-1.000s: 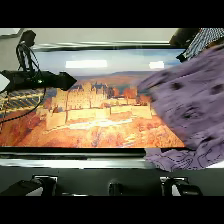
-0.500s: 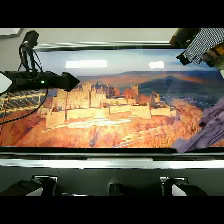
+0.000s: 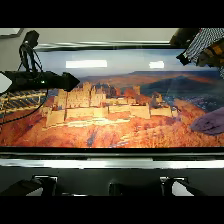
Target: Fold the clothes and pants, and hang the long-sleeved shirts on hangers.
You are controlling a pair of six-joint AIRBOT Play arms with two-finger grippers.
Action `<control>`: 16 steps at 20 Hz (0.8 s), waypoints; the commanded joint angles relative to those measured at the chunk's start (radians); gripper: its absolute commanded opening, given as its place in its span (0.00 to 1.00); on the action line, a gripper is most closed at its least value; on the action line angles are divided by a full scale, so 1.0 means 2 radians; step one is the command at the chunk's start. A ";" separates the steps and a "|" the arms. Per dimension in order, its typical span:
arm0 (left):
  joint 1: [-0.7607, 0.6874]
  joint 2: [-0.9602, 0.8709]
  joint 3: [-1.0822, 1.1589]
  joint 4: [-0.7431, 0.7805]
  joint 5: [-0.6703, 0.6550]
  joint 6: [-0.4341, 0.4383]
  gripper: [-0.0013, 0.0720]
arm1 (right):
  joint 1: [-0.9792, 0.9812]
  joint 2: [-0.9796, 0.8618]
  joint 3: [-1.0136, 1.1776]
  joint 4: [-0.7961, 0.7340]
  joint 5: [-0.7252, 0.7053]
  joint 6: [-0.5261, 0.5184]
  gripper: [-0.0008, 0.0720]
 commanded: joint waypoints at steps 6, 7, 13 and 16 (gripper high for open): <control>0.000 0.000 0.000 0.000 0.000 0.000 0.94 | -0.087 0.009 0.002 -0.028 -0.066 0.027 0.05; 0.000 0.000 0.000 0.000 0.000 0.000 0.94 | -0.107 0.009 -0.002 -0.021 -0.069 0.027 0.05; 0.000 0.000 0.000 0.000 0.000 -0.022 0.94 | -0.212 0.009 -0.038 0.081 -0.082 0.027 0.05; 0.000 0.000 0.000 0.000 0.000 -0.027 0.94 | -0.228 0.009 -0.056 0.093 -0.080 0.027 0.06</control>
